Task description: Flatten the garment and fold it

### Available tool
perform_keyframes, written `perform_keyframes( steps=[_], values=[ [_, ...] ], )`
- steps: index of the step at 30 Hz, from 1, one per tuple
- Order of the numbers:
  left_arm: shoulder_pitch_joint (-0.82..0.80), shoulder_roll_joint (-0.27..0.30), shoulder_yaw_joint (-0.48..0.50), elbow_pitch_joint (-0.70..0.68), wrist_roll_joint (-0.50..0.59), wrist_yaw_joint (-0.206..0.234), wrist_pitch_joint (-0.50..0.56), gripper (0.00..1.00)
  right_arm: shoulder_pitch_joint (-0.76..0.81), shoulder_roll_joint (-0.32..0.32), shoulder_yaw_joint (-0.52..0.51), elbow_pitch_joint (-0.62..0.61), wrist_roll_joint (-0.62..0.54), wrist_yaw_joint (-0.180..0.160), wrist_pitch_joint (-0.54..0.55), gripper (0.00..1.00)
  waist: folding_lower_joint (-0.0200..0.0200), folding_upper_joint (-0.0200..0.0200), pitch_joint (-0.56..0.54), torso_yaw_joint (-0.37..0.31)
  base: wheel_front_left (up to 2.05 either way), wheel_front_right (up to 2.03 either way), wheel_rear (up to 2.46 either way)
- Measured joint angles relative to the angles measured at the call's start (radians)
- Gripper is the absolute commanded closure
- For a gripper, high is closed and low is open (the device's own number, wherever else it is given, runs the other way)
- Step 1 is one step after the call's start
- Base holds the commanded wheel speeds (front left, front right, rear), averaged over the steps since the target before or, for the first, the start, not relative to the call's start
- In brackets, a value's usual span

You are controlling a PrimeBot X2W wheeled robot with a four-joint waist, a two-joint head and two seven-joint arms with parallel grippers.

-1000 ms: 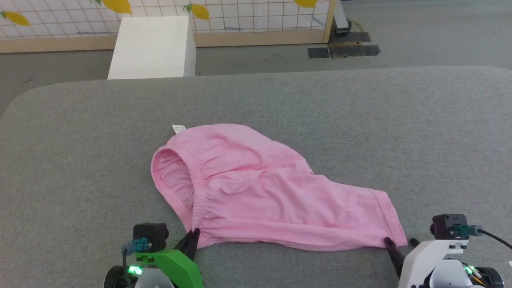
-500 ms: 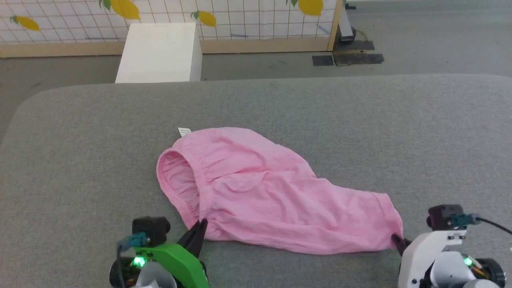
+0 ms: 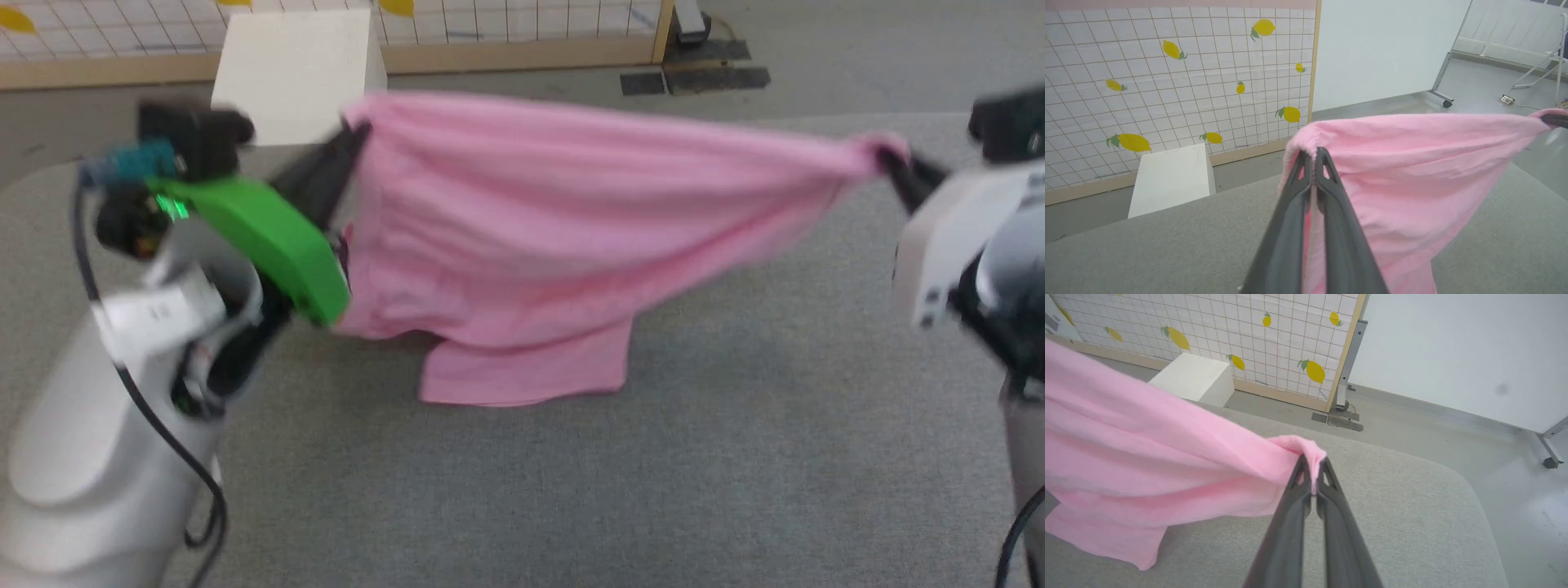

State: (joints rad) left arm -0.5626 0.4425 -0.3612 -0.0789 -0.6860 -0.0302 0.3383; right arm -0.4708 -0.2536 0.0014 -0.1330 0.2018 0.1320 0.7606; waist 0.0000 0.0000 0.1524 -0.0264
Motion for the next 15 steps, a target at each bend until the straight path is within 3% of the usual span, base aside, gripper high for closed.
perform_keyframes(
  steps=[5, 8, 15],
  values=[
    [-0.235, -0.001, 0.021, 0.093, 0.045, 0.001, 0.027, 1.0, -0.285, -0.064, 0.084, 0.132, -0.021, 0.0, -0.019, 1.0, 0.0, 0.0, 0.082, -0.01, 0.0, 0.0, 0.0],
    [-0.372, -0.008, 0.04, 0.164, 0.09, 0.023, -0.002, 1.0, -0.442, -0.084, 0.131, 0.216, -0.049, 0.0, -0.06, 1.0, 0.0001, 0.0, 0.137, -0.016, 0.0, 0.0, 0.0],
    [-0.633, -0.068, 0.1, 0.298, 0.172, 0.08, -0.223, 1.0, -0.74, -0.071, 0.163, 0.348, -0.154, 0.001, -0.268, 1.0, 0.0002, 0.0, 0.262, -0.032, 0.0, 0.0, 0.0]
  ],
)
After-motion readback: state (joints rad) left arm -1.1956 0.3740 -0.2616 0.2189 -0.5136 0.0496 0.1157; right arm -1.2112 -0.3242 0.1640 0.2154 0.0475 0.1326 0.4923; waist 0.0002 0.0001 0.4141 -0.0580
